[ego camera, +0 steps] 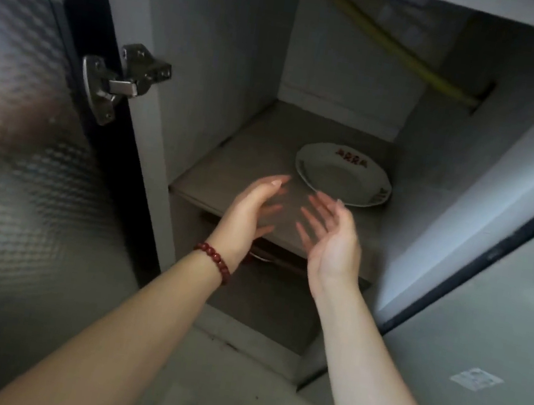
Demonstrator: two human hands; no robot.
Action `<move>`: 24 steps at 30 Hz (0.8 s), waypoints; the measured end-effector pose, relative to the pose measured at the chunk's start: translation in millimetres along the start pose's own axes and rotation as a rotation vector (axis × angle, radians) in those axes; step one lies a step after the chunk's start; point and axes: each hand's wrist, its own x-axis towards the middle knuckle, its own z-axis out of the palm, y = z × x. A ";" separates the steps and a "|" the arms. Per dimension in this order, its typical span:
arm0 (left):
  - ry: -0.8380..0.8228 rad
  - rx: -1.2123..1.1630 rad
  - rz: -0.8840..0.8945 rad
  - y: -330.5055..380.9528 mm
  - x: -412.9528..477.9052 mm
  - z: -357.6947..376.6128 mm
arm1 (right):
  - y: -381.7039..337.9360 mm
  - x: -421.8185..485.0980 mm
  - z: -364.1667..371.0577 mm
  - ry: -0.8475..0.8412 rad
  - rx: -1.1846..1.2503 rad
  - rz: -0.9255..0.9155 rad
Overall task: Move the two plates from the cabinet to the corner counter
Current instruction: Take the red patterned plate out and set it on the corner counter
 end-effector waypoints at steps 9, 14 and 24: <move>0.019 -0.223 -0.186 -14.9 42.8 26.4 | -3.2 23.9 -15.6 0.192 -0.011 -0.064; 0.002 -0.226 -0.197 -21.6 62.9 39.9 | -3.2 26.0 -25.2 0.176 -0.045 -0.086; -0.008 -0.441 -0.287 -31.4 91.9 49.3 | -6.4 14.4 -34.9 0.182 -0.137 -0.127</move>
